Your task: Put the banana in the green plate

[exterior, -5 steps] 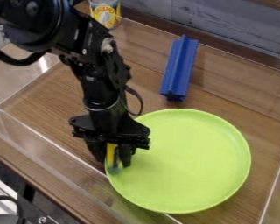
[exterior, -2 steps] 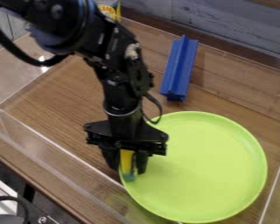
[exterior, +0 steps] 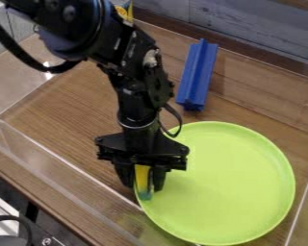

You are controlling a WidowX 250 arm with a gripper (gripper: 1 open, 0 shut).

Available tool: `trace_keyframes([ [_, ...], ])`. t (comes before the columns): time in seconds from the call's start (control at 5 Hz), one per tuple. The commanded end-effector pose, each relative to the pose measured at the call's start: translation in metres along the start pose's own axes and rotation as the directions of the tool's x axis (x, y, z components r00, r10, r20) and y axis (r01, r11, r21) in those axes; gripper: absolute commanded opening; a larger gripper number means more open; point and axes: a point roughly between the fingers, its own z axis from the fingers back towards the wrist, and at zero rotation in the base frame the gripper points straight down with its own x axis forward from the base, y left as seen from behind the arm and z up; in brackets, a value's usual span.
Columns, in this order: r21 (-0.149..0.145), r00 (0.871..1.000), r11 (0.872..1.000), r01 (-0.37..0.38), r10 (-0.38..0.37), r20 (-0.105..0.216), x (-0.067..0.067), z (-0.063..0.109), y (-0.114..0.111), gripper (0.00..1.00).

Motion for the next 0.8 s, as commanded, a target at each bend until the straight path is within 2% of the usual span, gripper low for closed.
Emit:
trace_keyframes([
  [0.0,-0.005,1.0,1.0,0.003,-0.003,0.03,0.009,0.005,-0.007,0.0],
  [0.2,-0.003,0.999,1.0,-0.01,0.01,0.032,0.013,0.003,-0.01,0.0],
  [0.6,0.003,0.998,0.999,0.054,-0.054,0.033,0.001,0.009,-0.023,0.0],
])
